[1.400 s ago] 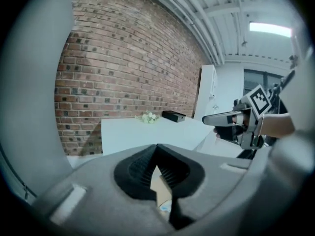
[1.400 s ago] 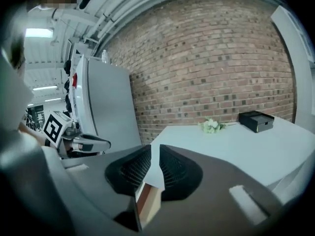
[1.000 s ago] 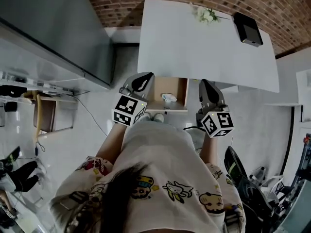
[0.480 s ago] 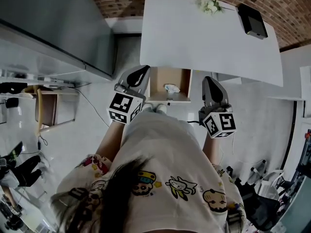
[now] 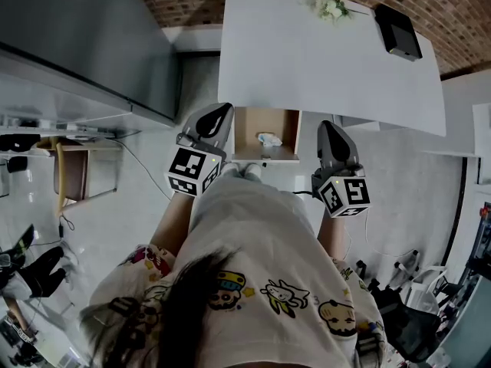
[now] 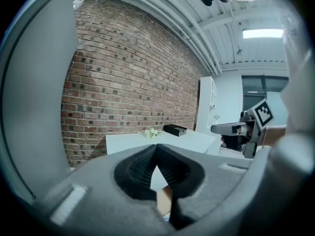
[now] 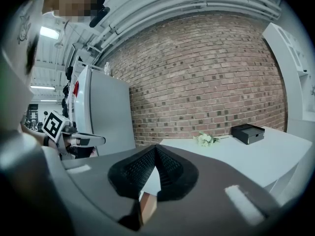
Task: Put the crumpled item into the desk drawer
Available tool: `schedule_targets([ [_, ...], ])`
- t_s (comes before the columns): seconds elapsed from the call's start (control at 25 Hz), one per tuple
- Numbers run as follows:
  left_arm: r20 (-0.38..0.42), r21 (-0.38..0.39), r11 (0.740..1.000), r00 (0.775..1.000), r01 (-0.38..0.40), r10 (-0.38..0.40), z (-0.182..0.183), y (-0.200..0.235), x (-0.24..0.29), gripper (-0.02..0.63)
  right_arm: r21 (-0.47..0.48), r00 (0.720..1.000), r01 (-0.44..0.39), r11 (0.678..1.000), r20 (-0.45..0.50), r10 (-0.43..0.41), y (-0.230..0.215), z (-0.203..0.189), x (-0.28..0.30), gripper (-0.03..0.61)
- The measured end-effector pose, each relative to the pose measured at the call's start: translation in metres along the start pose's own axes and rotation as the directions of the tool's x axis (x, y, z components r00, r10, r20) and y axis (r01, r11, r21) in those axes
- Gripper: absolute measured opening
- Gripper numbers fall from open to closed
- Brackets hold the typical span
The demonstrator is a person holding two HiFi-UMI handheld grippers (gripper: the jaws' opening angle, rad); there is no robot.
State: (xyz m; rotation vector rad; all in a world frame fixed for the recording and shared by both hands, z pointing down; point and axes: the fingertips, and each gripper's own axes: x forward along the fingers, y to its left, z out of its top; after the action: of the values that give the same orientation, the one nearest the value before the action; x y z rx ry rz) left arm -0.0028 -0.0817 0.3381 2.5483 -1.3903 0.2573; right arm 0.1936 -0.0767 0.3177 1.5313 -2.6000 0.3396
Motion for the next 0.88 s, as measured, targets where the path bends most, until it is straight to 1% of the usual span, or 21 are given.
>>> schedule_targets([
  [0.88, 0.003, -0.004, 1.000, 1.000, 0.007, -0.007, -0.004, 0.005, 0.004, 0.000, -0.010, 0.999, -0.029, 1.000, -0.023, 0.029, 0.005, -0.004, 0.012, 0.009],
])
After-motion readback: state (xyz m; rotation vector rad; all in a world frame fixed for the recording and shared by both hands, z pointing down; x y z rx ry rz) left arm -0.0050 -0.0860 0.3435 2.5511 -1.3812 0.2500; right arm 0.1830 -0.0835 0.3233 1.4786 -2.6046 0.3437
